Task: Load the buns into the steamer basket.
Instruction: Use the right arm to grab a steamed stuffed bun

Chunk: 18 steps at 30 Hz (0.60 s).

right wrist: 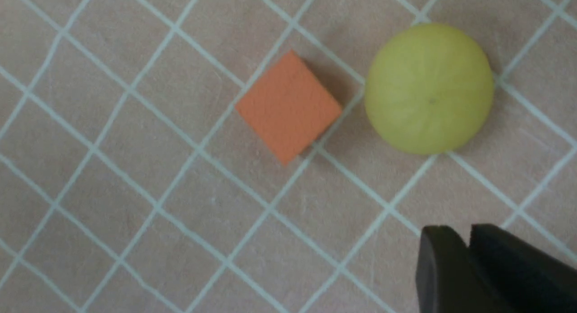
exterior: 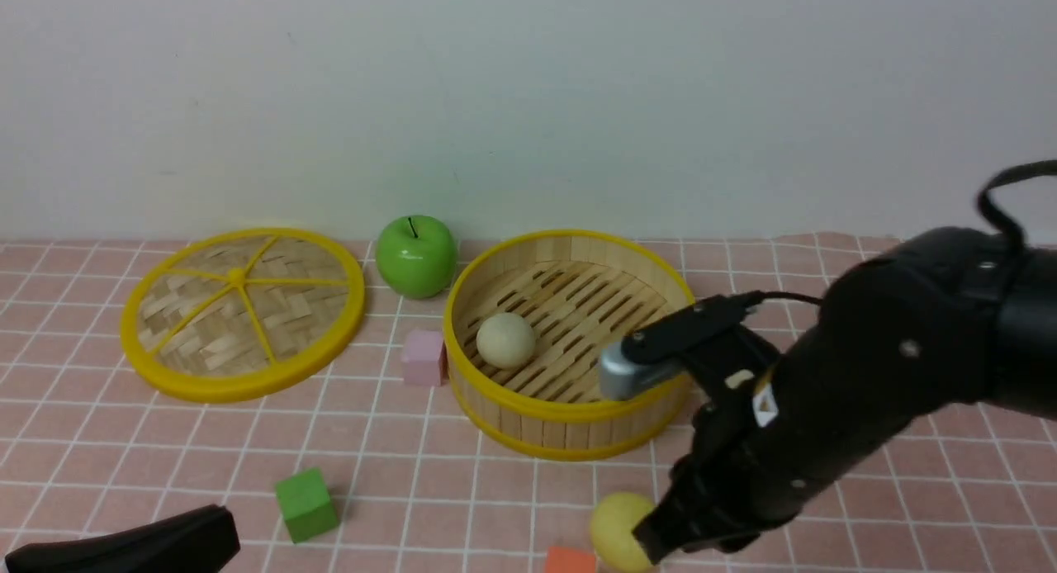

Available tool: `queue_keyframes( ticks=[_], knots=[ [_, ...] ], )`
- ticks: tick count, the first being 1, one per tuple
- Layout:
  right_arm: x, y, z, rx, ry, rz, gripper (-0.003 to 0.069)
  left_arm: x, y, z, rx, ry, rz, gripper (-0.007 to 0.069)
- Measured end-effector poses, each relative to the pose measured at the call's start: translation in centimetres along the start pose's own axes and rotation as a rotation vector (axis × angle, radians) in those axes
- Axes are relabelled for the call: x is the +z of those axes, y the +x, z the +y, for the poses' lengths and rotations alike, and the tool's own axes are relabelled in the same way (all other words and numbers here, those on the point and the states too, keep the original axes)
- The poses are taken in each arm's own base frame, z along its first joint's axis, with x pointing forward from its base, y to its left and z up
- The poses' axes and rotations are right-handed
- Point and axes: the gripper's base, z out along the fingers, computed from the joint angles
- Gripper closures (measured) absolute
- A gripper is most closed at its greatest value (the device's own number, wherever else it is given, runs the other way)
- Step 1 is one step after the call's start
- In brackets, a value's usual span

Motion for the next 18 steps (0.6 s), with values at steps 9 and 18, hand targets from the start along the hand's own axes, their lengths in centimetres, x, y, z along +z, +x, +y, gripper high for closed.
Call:
queue_keyframes(
  ticks=[9,18],
  knots=[
    [3.9,-2.6,-0.2,0.014,0.019,-0.037,0.0315,0.0,0.0,0.0,0.0,0.0,0.0,0.0637],
    [7.3,-2.9,-0.7,0.016,0.036,-0.02,0.0295,0.0,0.0,0.0,0.0,0.0,0.0,0.0629]
  ],
)
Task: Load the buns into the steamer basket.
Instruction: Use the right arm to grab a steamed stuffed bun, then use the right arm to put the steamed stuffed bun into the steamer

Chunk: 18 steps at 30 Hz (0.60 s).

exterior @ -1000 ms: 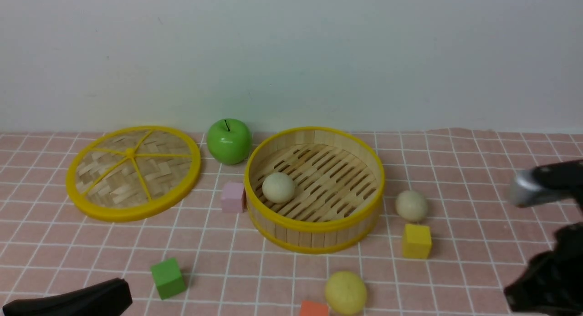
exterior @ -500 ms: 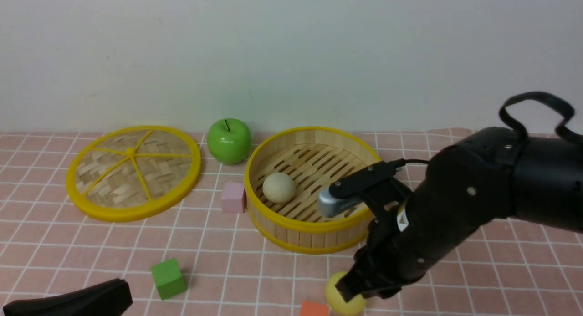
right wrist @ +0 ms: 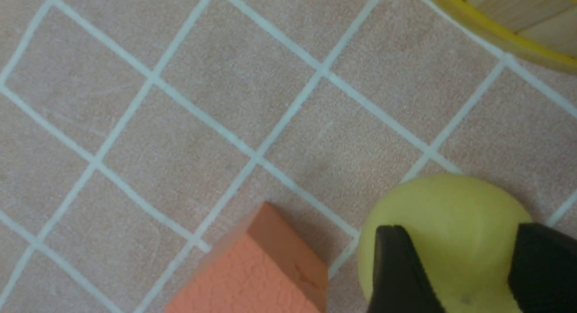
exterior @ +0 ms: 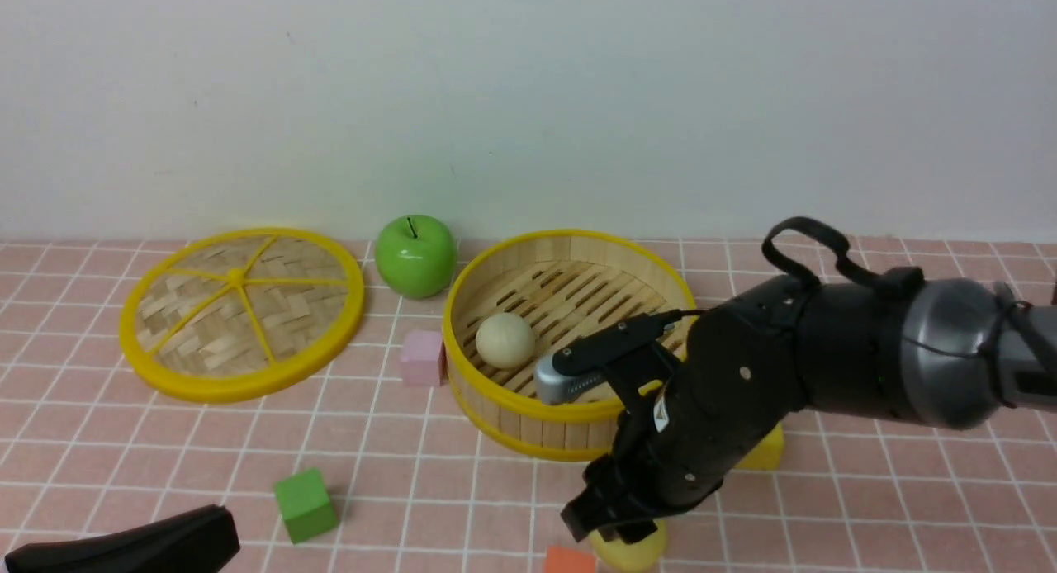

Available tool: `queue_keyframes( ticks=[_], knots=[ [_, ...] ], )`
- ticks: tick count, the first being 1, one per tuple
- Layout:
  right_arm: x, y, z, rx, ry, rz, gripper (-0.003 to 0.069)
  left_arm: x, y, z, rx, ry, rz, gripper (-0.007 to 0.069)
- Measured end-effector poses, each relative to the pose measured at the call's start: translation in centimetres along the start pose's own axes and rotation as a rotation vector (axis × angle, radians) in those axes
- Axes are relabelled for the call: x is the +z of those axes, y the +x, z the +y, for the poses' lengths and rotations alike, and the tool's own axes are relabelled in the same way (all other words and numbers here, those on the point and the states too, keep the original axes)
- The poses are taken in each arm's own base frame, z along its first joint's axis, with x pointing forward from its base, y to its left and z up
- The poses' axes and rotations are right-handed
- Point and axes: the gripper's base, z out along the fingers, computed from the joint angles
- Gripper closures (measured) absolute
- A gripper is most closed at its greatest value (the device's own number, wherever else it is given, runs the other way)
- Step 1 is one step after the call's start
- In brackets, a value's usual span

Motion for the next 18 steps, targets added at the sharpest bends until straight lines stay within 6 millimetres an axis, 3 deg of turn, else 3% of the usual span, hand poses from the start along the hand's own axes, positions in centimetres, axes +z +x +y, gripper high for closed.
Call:
queue_keyframes(
  ticks=[4,7,8,9,11,13,18],
  knots=[
    [0.6,-0.1,-0.1,-0.002,0.004,-0.001,0.0309,0.0,0.0,0.0,0.0,0.0,0.0,0.0626],
    [0.6,-0.1,-0.1,-0.005,0.006,-0.002,0.0364,0.0,0.0,0.0,0.0,0.0,0.0,0.0623],
    [0.6,-0.2,-0.1,-0.007,0.007,-0.003,0.0428,0.0,0.0,0.0,0.0,0.0,0.0,0.0621],
    [0.6,-0.2,-0.1,-0.007,0.007,-0.003,0.0428,0.0,0.0,0.0,0.0,0.0,0.0,0.0621],
    [0.5,-0.1,-0.2,-0.021,0.015,0.004,0.056,0.0,0.0,0.0,0.0,0.0,0.0,0.0619],
    [-0.1,0.0,-0.1,-0.03,0.019,0.009,0.0631,0.0,0.0,0.0,0.0,0.0,0.0,0.0617],
    [-3.4,0.1,0.1,-0.041,0.014,-0.005,0.0645,0.0,0.0,0.0,0.0,0.0,0.001,0.061]
  ],
)
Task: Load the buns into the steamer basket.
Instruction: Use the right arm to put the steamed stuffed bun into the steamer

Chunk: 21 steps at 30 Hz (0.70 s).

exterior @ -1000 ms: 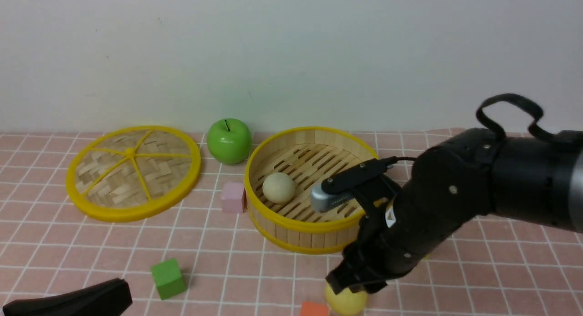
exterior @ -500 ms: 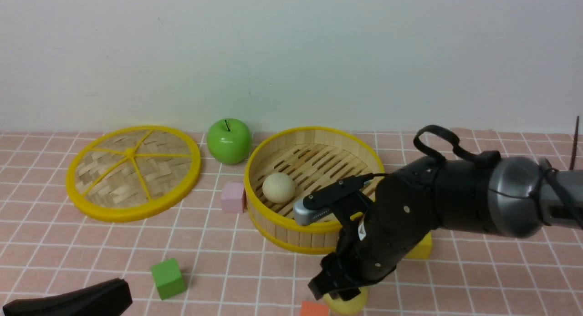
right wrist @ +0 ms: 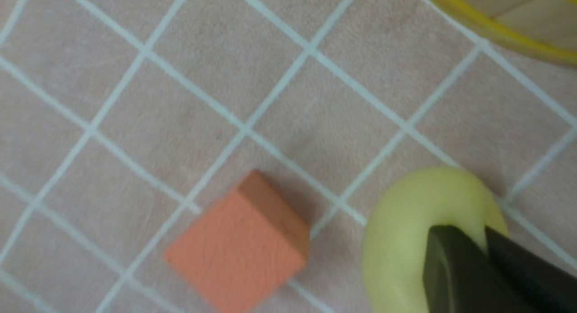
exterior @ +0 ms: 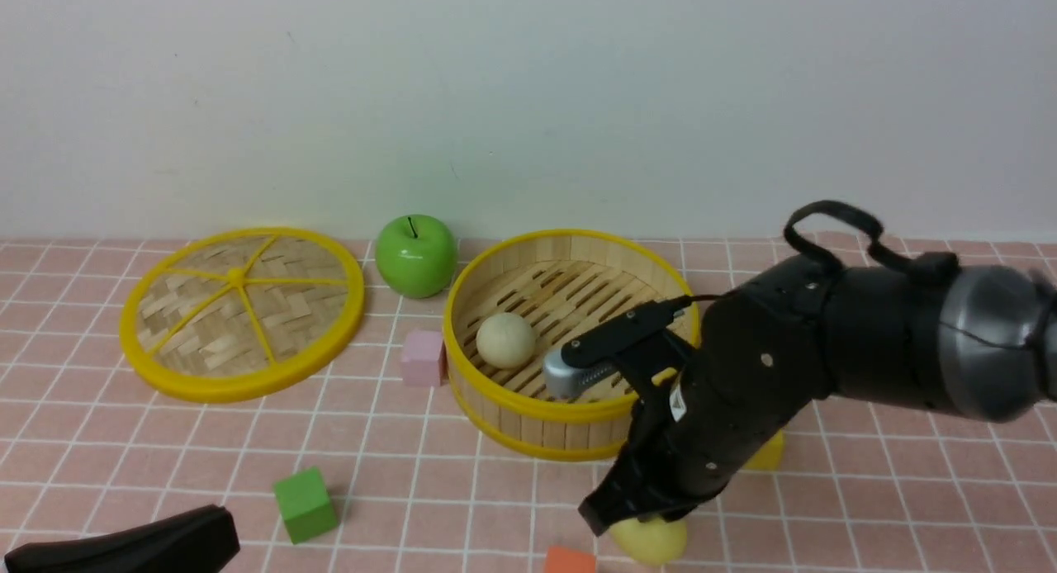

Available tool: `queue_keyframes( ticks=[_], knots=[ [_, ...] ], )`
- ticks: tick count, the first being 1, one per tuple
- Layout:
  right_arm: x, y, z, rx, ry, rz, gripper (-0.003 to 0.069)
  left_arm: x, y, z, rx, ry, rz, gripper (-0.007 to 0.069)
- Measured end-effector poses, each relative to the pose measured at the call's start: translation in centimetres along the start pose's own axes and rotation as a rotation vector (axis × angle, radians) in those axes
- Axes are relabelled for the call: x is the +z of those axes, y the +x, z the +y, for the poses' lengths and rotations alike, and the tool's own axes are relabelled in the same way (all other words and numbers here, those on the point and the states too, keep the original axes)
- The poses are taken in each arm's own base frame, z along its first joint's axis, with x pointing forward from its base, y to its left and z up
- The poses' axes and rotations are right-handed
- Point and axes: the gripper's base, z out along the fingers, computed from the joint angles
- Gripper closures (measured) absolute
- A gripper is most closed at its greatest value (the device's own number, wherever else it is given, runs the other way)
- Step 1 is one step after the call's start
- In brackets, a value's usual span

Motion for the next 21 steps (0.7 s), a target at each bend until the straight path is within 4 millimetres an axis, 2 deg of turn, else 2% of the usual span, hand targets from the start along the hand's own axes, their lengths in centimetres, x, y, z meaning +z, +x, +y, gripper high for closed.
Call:
queue_keyframes(
  ticks=[2,4,5,7,11,12,15,18,21],
  knots=[
    [-2.6,-0.4,0.2,-0.007,-0.007,-0.079,0.0645,0.0,0.0,0.0,0.0,0.0,0.0,0.0608],
    [-4.0,-1.1,0.2,-0.02,-0.006,-0.167,0.0645,0.0,0.0,0.0,0.0,0.0,0.0,0.0606],
    [-4.1,-1.2,0.2,-0.019,-0.006,-0.176,0.0645,0.0,0.0,0.0,0.0,0.0,0.0,0.0606],
    [-4.6,-2.6,-0.2,-0.042,0.016,-0.293,0.0645,0.0,0.0,0.0,0.0,0.0,0.0,0.0605],
    [-2.7,-5.2,-1.8,-0.038,0.051,-0.417,0.0644,0.0,0.0,0.0,0.0,0.0,0.0,0.0602],
    [-2.6,-5.2,-1.9,-0.037,0.053,-0.414,0.0644,0.0,0.0,0.0,0.0,0.0,0.0,0.0602],
    [0.1,-6.9,-3.5,-0.009,0.074,-0.425,0.0638,0.0,0.0,0.0,0.0,0.0,0.001,0.0596],
    [2.1,-7.5,-4.2,0.002,0.081,-0.404,0.0629,0.0,0.0,0.0,0.0,0.0,0.001,0.0593],
    [3.8,-7.4,-4.5,0.007,0.085,-0.369,0.0585,0.0,0.0,0.0,0.0,0.0,0.001,0.0589]
  ],
)
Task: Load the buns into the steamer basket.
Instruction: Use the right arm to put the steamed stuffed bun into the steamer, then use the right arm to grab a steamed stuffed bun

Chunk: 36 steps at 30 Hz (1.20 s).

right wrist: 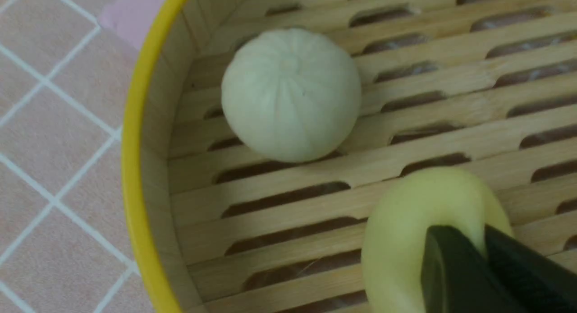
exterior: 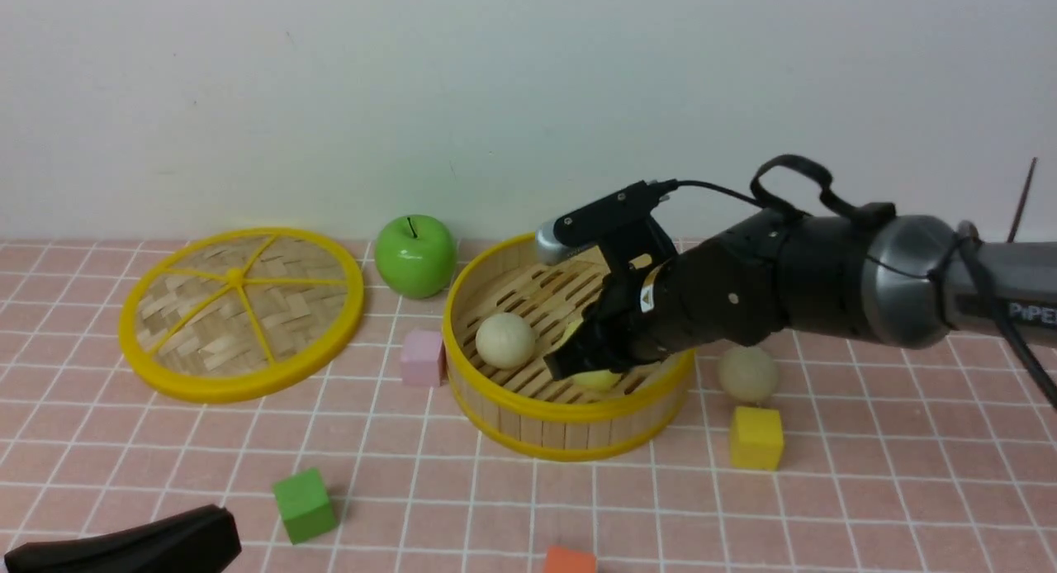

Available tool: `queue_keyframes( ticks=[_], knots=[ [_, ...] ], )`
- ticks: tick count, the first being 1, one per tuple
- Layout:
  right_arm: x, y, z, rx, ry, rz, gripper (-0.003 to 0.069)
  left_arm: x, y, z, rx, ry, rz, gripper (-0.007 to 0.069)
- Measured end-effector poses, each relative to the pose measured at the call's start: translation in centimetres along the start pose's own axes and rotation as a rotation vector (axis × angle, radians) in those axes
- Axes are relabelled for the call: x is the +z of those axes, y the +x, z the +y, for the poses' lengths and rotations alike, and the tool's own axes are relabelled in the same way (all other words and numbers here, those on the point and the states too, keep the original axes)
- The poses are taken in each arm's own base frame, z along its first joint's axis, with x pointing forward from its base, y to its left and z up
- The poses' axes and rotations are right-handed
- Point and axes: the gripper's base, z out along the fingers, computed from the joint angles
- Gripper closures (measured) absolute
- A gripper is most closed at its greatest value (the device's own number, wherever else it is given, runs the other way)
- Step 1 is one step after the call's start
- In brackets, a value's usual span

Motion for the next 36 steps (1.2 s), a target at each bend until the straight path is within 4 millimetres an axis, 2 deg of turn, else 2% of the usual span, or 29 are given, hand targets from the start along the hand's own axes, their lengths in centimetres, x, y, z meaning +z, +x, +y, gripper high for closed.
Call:
queue_keyframes(
  ticks=[4,6,7,8,9,10,11,12,13,14,15,16,17,18,19,22,24,28,36],
  knots=[
    [0.3,-0.1,0.0,-0.002,0.001,0.0,0.0452,0.0,0.0,0.0,0.0,0.0,0.0,0.0586],
    [0.0,-0.3,0.0,-0.001,0.001,-0.004,0.0344,0.0,0.0,0.0,0.0,0.0,0.0,0.0585],
    [0.0,-0.3,0.0,-0.001,0.001,-0.002,0.0334,0.0,0.0,0.0,0.0,0.0,0.0,0.0585],
    [-0.8,-0.7,0.0,0.001,0.0,-0.007,0.0251,0.0,0.0,0.0,0.0,0.0,0.0,0.0585],
    [-1.0,-0.7,0.0,0.001,0.0,-0.008,0.0251,0.0,0.0,0.0,0.0,0.0,0.0,0.0585],
    [-2.6,-1.4,0.1,-0.001,-0.003,-0.025,0.0181,0.0,0.0,0.0,0.0,0.0,0.0,0.0582],
    [-3.9,-2.0,0.2,-0.004,-0.004,-0.045,0.0158,0.0,0.0,0.0,0.0,0.0,0.0,0.0582],
    [-4.2,-2.1,0.2,-0.01,-0.002,-0.046,0.0154,0.0,0.0,0.0,0.0,0.0,0.0,0.058],
    [-6.2,-2.9,0.1,-0.021,0.005,-0.081,0.0139,0.0,0.0,0.0,0.0,0.0,0.0,0.0578],
    [-7.8,-3.5,-0.3,-0.028,0.017,-0.106,0.0137,0.0,0.0,0.0,0.0,0.0,0.0,0.0575],
    [-8.3,-3.7,-0.4,-0.03,0.022,-0.113,0.0137,0.0,0.0,0.0,0.0,0.0,0.0,0.0575],
    [-9.6,-4.0,-1.6,-0.015,0.052,-0.115,0.0145,0.0,0.0,0.0,0.0,0.0,0.0,0.0575],
    [-10.1,-3.9,-2.8,0.015,0.08,-0.095,0.0155,0.0,0.0,0.0,0.0,0.0,0.0,0.0573],
    [-10.1,-3.9,-3.1,0.022,0.086,-0.088,0.0155,0.0,0.0,0.0,0.0,0.0,0.0,0.0573],
    [-10.1,-3.1,-5.3,0.091,0.133,-0.01,0.0181,0.0,0.0,0.0,0.0,0.0,0.0,0.0571],
    [-8.4,-0.8,-8.9,0.215,0.177,0.148,0.023,0.0,0.0,0.0,0.0,0.0,0.0,0.0567],
    [-7.0,0.3,-9.8,0.253,0.166,0.209,0.0263,0.0,0.0,0.0,0.0,0.0,0.0,0.0567],
    [-4.8,1.0,-10.2,0.28,0.106,0.21,0.03,0.0,0.0,0.0,0.0,0.0,0.0,0.0567],
    [-1.9,1.9,-11.6,0.3,0.12,0.181,0.0305,0.0,0.0,0.0,0.0,0.0,0.0,0.0555]
  ],
)
